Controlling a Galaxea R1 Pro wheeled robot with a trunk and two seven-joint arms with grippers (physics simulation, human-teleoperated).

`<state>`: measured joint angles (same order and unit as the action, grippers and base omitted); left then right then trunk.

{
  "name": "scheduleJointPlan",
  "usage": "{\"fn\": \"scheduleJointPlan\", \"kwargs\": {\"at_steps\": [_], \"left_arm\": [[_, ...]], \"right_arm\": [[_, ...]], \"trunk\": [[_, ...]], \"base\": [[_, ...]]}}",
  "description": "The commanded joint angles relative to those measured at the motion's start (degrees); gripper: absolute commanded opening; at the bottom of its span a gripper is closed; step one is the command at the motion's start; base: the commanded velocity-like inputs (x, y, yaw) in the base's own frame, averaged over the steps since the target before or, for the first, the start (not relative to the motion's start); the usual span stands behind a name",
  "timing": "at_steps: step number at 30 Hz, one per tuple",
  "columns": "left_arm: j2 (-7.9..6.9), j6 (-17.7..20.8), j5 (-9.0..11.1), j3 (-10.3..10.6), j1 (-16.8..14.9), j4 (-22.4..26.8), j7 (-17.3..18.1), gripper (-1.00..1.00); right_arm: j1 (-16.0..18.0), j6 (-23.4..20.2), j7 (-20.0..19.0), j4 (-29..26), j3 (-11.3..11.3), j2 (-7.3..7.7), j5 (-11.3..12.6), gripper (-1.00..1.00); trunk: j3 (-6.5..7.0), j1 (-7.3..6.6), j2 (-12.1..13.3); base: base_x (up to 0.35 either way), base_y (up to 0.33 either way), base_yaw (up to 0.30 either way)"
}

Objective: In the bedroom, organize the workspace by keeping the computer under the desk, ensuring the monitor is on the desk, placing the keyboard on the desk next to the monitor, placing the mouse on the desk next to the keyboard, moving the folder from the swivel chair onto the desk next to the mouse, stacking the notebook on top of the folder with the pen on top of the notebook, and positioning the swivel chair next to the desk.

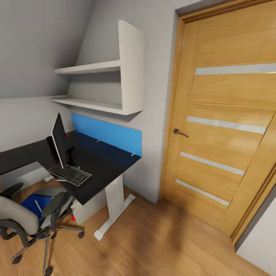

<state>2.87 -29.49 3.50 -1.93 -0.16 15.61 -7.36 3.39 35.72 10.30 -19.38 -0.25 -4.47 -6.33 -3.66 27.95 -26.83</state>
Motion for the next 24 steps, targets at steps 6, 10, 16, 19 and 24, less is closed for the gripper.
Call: {"fn": "scheduleJointPlan", "kwargs": {"at_steps": [6, 10, 16, 19, 24], "left_arm": [[0.03, -0.1, 0.3, -0.2, 0.0, 0.0, 0.2, 1.0], [0.03, -0.1, 0.3, -0.2, 0.0, 0.0, 0.2, 1.0], [0.03, -0.1, 0.3, -0.2, 0.0, 0.0, 0.2, 1.0], [0.03, -0.2, 0.3, -0.2, 0.0, 0.0, 0.2, 1.0], [0.03, -0.2, 0.3, -0.3, 0.0, 0.0, 0.2, 1.0]], "right_arm": [[0.0, 0.1, 0.5, 0.0, 0.0, -0.01, -0.5, 1.0], [0.0, 0.1, 0.5, 0.0, -0.1, -0.01, -0.5, 1.0], [0.0, 0.0, 0.5, 0.0, -0.1, -0.01, -0.4, 1.0], [0.0, 0.0, 0.5, 0.0, -0.1, -0.01, -0.4, 1.0], [0.0, 0.0, 0.4, 0.0, 0.0, -0.01, -0.4, 1.0]], "trunk": [[-0.31, 0.03, -0.1], [-0.5, 0.03, -0.1], [-0.82, 0.03, -0.1], [-1.0, 0.03, -0.1], [-1.27, 0.03, -0.1]], "base": [[0.0, 0.0, 0.272], [0.0, 0.0, 0.251], [0.0, -0.001, 0.241], [0.007, -0.09, 0.229], [0.055, -0.226, 0.175]]}}
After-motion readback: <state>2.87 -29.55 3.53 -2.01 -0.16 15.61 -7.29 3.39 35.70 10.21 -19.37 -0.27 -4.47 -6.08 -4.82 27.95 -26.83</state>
